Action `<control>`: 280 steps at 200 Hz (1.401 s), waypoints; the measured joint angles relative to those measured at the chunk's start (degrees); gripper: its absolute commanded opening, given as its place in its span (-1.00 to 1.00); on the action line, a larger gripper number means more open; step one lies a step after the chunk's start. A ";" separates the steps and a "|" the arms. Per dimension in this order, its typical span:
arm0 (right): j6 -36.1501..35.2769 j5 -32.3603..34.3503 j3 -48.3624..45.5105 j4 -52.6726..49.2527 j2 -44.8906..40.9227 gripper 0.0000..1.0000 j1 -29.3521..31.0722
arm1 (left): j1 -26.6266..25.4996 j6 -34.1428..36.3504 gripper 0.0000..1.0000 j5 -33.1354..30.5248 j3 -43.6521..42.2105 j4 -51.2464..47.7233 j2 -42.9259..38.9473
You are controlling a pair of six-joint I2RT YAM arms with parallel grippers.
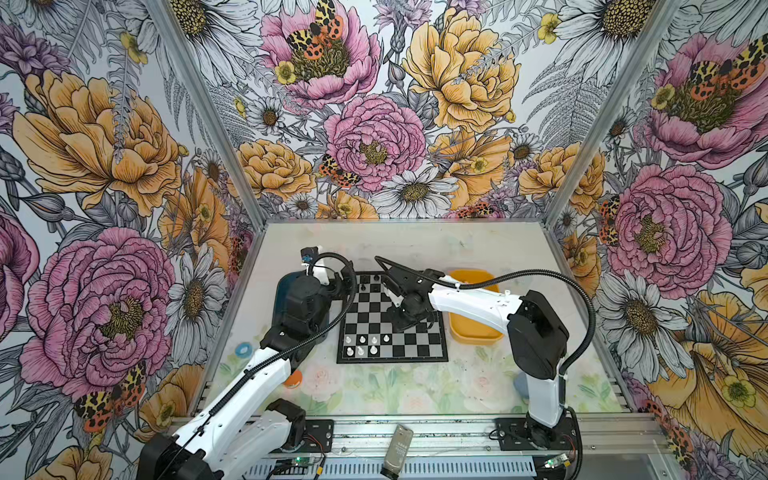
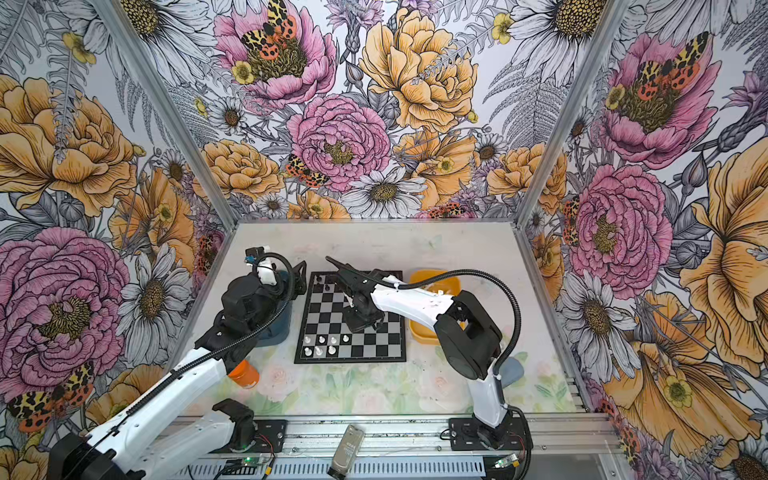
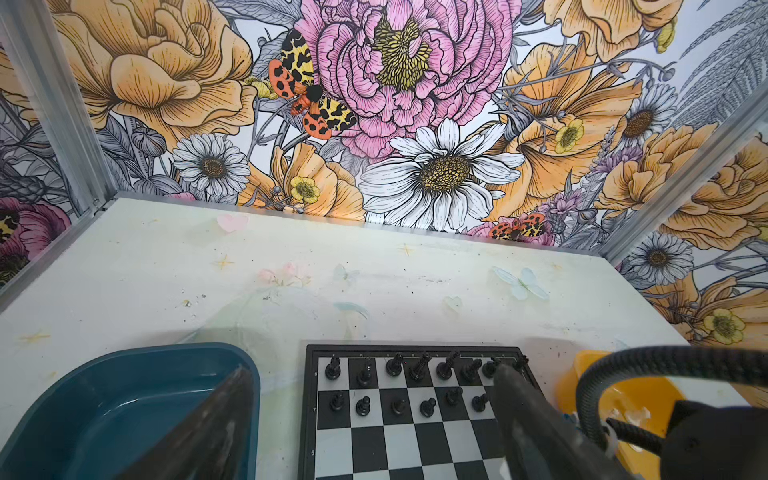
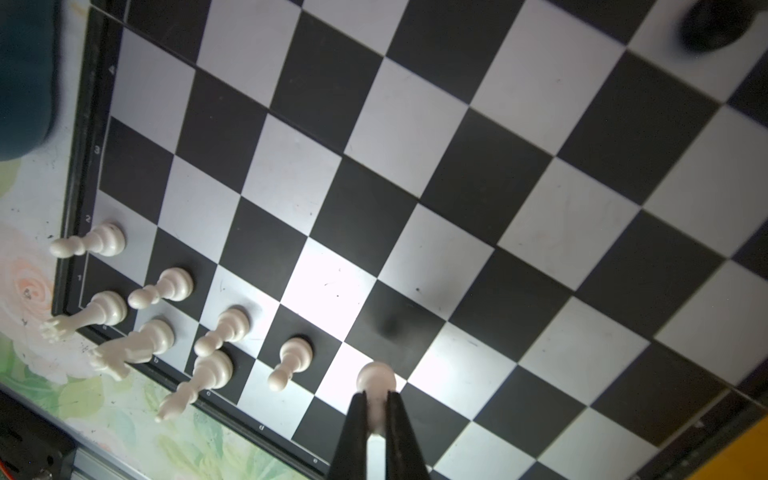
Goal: Set up the chess pieces on the board
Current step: 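Carry the white pawn with the right gripper over the board's nearest rows, then lower the white pawn onto a square beside the other white pawns and release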
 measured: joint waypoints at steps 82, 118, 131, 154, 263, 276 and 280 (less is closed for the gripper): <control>1.53 -1.11 -1.86 -0.17 0.00 -1.00 1.66 | 0.04 -0.02 0.82 0.00 -0.28 0.00 -0.26; 2.16 -1.11 -2.34 -0.20 0.00 -1.00 2.36 | 0.04 -0.02 0.82 0.00 -0.35 0.00 -0.26; 2.40 -1.09 -2.34 -0.20 0.00 -1.00 2.56 | 0.04 -0.02 0.82 0.00 -0.35 0.00 -0.26; 2.64 -1.07 -2.36 -0.20 0.00 -1.00 2.60 | 0.04 -0.02 0.82 0.00 -0.35 0.00 -0.26; 3.04 -0.85 -2.40 -0.17 0.28 -1.00 2.64 | 0.04 -0.04 0.82 0.00 -0.57 0.02 -0.66; 3.04 -0.85 -2.40 -0.20 0.63 -1.00 2.64 | 0.04 -0.04 0.83 0.00 -0.57 0.02 -0.66; 3.02 -0.87 -2.40 -0.20 0.72 -1.00 2.64 | 0.04 -0.04 0.82 0.00 -0.57 0.02 -0.66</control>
